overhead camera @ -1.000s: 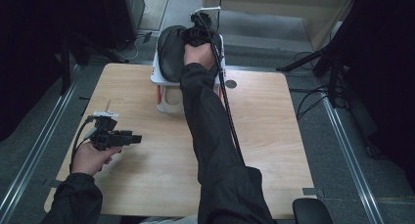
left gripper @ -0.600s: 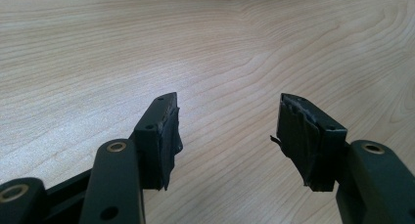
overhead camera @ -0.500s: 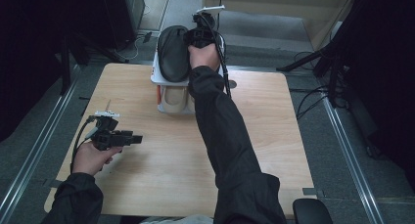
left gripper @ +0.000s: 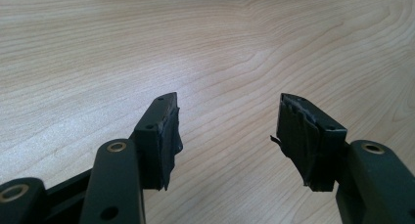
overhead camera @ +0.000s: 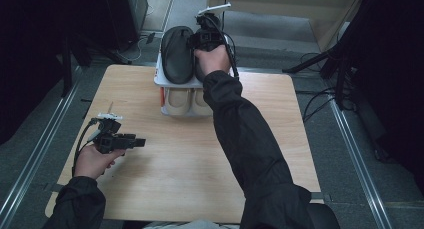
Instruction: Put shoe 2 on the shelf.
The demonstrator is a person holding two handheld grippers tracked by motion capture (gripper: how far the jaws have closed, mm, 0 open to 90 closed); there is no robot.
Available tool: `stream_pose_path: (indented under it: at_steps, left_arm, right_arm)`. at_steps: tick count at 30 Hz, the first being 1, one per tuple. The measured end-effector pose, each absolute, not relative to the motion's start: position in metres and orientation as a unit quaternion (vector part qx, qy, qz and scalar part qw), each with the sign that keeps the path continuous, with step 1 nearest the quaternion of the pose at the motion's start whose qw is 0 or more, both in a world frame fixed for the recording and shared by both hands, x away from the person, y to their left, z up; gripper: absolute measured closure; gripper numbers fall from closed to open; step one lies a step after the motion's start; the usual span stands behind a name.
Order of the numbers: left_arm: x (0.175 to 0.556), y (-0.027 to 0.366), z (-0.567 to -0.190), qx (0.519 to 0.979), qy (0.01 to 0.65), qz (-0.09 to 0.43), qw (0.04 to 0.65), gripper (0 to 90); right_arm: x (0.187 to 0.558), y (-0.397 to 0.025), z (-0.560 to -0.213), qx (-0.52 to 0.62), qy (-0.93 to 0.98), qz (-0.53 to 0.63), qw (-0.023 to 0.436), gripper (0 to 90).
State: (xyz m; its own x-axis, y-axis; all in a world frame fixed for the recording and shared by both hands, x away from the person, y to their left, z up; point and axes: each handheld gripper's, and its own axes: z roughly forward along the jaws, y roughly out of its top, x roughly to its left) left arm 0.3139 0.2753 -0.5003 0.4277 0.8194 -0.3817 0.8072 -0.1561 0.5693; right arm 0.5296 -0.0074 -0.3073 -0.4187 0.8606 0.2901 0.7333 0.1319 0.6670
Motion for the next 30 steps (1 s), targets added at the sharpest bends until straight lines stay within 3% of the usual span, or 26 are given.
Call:
stream_pose_path:
  at_steps: [30]
  left_arm:
    - [0.312,0.278,-0.501,0.761,0.537,0.010,0.364,41.7]
  right_arm:
    - [0.453,-0.030,-0.315,0.386,0.803,0.454,0.008,55.9]
